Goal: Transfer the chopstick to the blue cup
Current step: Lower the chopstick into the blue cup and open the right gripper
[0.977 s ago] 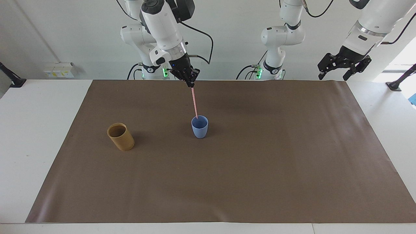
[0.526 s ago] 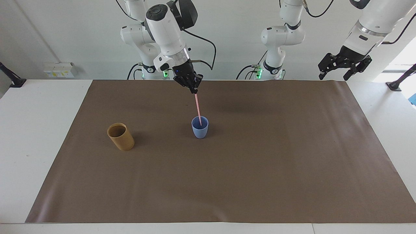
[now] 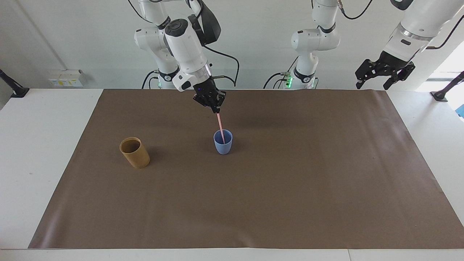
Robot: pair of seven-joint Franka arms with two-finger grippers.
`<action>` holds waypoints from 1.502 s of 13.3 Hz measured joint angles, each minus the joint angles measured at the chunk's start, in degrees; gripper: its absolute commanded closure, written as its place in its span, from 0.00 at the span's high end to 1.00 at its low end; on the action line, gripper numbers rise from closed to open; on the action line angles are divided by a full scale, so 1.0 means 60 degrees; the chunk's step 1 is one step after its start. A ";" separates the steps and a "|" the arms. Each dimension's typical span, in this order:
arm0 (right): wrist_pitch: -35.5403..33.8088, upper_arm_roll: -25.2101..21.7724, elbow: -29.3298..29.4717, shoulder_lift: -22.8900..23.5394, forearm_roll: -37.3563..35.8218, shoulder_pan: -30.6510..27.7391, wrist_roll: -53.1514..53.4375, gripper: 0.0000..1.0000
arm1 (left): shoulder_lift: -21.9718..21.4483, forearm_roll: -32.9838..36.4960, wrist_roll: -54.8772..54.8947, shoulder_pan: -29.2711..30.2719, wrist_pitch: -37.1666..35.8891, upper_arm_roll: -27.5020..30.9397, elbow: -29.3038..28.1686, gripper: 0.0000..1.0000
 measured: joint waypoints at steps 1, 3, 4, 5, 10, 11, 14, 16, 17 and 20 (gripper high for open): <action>-0.0001 0.0000 0.0000 0.0000 0.0000 0.0000 -0.0004 0.28 | 0.0000 0.0000 0.0000 0.0000 0.0000 0.0000 0.0000 1.00; -0.0001 0.0000 0.0001 0.0000 -0.0001 0.0001 -0.0017 0.36 | 0.0000 0.0000 0.0000 0.0000 0.0000 0.0000 0.0000 1.00; 0.0001 0.0000 0.0003 0.0000 -0.0002 0.0001 -0.0020 0.37 | 0.0000 0.0000 0.0000 0.0000 0.0000 0.0000 0.0000 1.00; 0.0002 0.0000 0.0014 0.0000 -0.0002 0.0001 -0.0027 0.42 | 0.0000 0.0000 0.0000 0.0000 0.0000 0.0000 0.0000 1.00; 0.0013 -0.0139 0.0410 -0.0024 -0.0268 -0.0205 -0.0400 0.99 | 0.0000 0.0000 0.0000 0.0000 0.0000 0.0000 0.0000 1.00; 0.0012 -0.0167 0.0503 -0.0061 -0.0593 -0.0445 -0.0608 1.00 | 0.0000 0.0000 0.0000 0.0000 0.0000 0.0000 0.0000 1.00; -0.0067 -0.0211 0.0665 -0.0221 -0.1791 -0.1091 -0.1235 1.00 | 0.0000 0.0000 0.0000 0.0000 0.0000 0.0000 0.0000 1.00; -0.0660 -0.0197 0.0771 -0.0451 -0.2155 -0.1133 -0.1310 1.00 | 0.0000 0.0000 0.0000 0.0000 0.0000 0.0000 0.0000 1.00; -0.1155 -0.0177 0.0817 -0.0631 -0.2203 -0.1129 -0.1310 1.00 | 0.0000 0.0000 0.0000 0.0000 0.0000 0.0000 0.0000 1.00; -0.2138 -0.0150 0.0926 -0.1031 -0.2208 -0.1118 -0.1340 1.00 | 0.0000 0.0000 0.0000 0.0000 0.0000 0.0000 0.0000 1.00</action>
